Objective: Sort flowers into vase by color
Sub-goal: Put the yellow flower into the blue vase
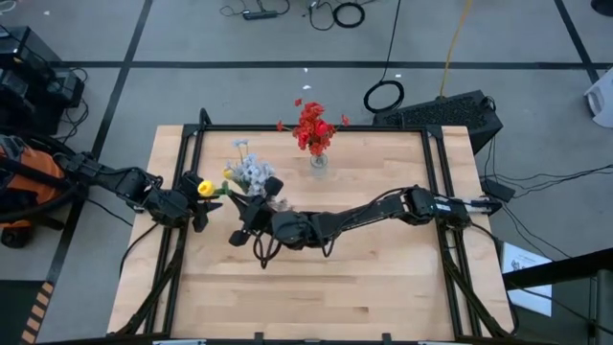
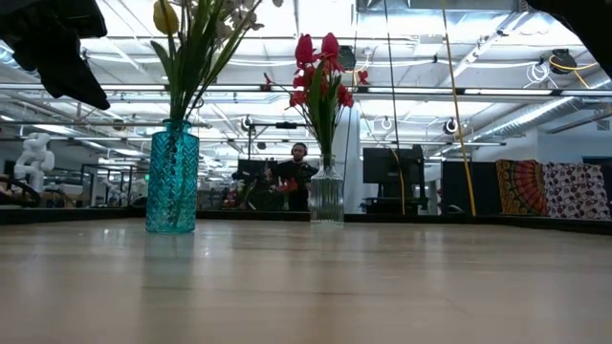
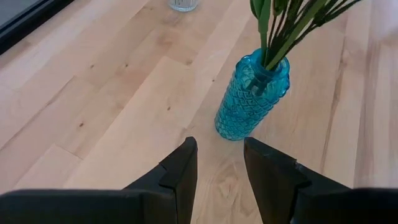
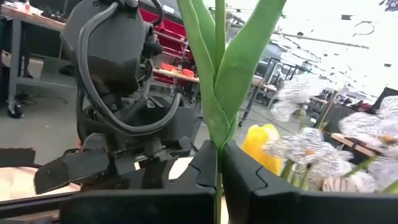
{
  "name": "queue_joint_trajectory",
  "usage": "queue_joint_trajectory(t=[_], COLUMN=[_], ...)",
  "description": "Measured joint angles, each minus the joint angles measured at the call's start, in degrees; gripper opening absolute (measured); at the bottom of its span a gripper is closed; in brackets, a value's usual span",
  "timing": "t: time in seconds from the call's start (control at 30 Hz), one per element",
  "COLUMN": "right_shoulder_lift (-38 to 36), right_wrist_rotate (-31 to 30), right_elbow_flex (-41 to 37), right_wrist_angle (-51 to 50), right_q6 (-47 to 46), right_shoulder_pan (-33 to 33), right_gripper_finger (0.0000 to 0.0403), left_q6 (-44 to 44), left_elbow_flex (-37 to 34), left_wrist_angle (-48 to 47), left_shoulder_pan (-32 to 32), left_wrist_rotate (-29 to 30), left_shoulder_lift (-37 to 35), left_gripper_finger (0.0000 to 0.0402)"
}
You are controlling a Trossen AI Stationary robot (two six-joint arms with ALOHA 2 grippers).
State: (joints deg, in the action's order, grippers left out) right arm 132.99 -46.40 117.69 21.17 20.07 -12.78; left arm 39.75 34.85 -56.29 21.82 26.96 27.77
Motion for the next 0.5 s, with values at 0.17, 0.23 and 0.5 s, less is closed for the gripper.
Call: queue_joint_trajectory(t=[0.17,0.23,0.5], right_shoulder_lift=[-0.1,-0.1,0.0], right_wrist_rotate=[0.3,0.3,3.2], right_elbow_flex=[0.0,0.0,0.0], right_wrist_angle=[-2.4,-3.5,-6.4], right_q6=[-2.9,-3.4,-8.6], right_shoulder_pan=[0.4,0.5,0.9], right_gripper_finger=[0.0,0.0,0.0], left_q6=[0.0,-0.1,-0.1], left_elbow_flex=[0.0,0.0,0.0], left_wrist_angle=[0.0,0.0,0.0], left_shoulder_pan=[0.0,0.0,0.0], left_wrist_rotate=[0.0,0.0,0.0], left_shoulder_lift=[0.0,0.0,0.0], left_gripper_finger=[0.0139,0.0139,0.0139])
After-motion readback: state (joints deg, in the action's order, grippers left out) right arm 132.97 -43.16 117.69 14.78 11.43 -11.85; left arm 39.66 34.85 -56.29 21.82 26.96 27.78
